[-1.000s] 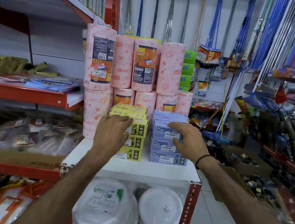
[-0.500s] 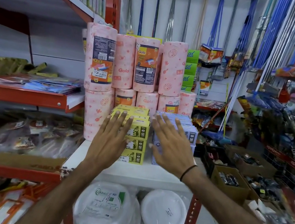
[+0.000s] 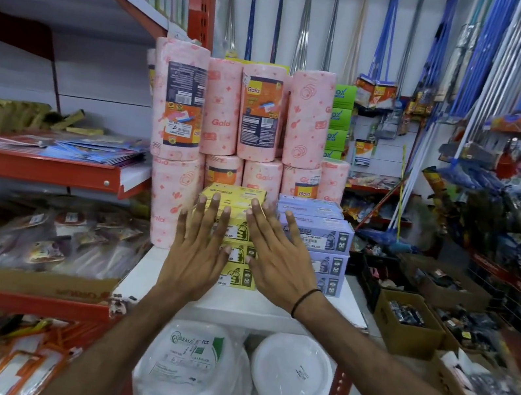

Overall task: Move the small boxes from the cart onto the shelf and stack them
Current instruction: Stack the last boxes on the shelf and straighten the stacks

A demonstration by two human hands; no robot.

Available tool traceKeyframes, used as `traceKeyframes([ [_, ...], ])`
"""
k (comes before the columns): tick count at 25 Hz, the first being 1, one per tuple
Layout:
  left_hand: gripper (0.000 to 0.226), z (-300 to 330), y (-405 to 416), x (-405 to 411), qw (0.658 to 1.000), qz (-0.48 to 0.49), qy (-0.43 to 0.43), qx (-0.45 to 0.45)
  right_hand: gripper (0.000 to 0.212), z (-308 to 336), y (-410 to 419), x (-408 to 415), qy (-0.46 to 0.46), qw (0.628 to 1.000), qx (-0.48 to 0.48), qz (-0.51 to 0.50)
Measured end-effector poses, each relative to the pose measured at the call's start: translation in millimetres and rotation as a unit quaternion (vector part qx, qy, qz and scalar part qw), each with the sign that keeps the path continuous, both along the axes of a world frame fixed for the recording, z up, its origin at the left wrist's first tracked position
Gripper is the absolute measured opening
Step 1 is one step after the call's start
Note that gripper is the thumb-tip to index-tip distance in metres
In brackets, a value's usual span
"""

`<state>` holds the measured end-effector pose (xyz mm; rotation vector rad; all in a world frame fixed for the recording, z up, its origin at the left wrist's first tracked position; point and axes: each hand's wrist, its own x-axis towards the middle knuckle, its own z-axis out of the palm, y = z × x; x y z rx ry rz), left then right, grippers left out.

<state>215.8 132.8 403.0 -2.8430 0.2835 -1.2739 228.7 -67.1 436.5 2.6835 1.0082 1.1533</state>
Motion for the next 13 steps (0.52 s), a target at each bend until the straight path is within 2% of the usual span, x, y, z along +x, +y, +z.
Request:
traceKeyframes([
  [3, 0.075, -2.9, -31.2, -10.2, 0.999, -0.014, -0.024, -0.023, 0.075, 3.6, -31.0, -9.8, -0.009, 0.997, 0.072, -0.018],
  [6, 0.074, 3.1, -86.6, -11.5, 0.995, -0.096, -0.031, -0.003, 0.073, -0.7, -81.1, -4.9, -0.009, 0.990, 0.123, -0.070],
  [9, 0.076, 5.5, -134.1, -0.6, 0.995, -0.096, -0.005, 0.026, 0.071, -9.4, -111.8, 6.3, 0.009, 0.989, 0.097, -0.115],
  [13, 0.075, -1.1, -148.6, 18.4, 0.998, -0.062, 0.010, 0.014, 0.070, -16.0, -119.7, 14.7, 0.007, 0.993, 0.050, -0.107],
])
